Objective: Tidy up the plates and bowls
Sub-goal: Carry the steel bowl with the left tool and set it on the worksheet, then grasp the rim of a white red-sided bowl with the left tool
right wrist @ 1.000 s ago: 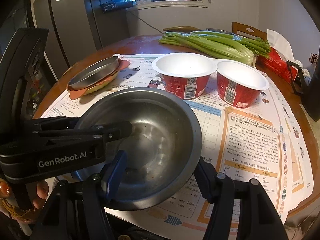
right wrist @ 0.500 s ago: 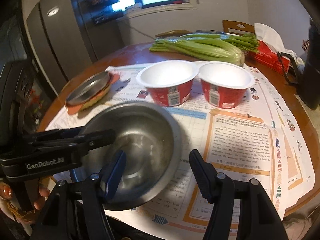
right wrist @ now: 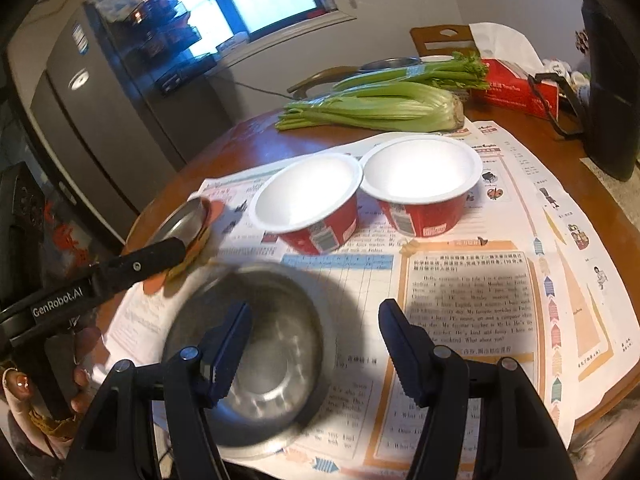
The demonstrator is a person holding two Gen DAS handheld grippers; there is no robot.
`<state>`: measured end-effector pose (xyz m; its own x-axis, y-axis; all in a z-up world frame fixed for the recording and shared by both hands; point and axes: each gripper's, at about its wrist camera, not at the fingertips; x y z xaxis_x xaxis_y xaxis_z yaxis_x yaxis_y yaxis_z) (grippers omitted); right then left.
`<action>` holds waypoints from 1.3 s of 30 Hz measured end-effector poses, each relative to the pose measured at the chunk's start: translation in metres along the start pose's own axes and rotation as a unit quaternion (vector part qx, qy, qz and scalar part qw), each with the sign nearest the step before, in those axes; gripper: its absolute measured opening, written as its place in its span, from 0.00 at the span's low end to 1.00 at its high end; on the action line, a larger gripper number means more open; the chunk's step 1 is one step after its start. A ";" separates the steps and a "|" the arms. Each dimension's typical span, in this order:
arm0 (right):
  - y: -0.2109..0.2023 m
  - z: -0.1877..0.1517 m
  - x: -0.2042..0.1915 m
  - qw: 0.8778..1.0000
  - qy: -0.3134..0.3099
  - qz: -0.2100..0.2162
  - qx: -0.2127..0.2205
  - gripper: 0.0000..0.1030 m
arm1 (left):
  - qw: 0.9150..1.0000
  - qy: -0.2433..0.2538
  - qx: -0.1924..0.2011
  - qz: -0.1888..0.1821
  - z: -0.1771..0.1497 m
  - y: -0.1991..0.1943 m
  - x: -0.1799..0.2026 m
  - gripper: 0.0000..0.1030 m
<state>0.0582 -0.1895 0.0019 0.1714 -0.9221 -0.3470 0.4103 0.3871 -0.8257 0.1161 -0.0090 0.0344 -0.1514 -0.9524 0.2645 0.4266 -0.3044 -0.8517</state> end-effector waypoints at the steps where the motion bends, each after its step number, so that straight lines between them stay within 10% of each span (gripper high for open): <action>1: 0.001 0.006 0.001 1.000 0.007 0.003 -0.004 0.63 | 1.000 0.002 -0.002 -0.003 0.007 0.001 0.000 0.58; 14: 0.031 0.063 -0.008 1.000 0.018 -0.009 -0.014 0.63 | 0.999 0.017 -0.048 -0.007 0.073 0.055 0.008 0.58; 39: 0.060 0.080 -0.020 0.998 -0.045 -0.023 -0.023 0.65 | 0.994 0.013 -0.094 -0.061 0.087 0.106 0.006 0.41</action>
<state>0.1510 -0.1479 -0.0049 0.2340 -0.9343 -0.2689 0.3792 0.3423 -0.8597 0.2381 -0.0488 -0.0148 -0.2157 -0.9074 0.3607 0.2310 -0.4064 -0.8840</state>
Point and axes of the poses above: each gripper's, at about its wrist camera, not at the fingertips, and y roughly the way its jaws point, x to its right, z to its top, and after that the axes turned 15 degrees about -x, right-handed
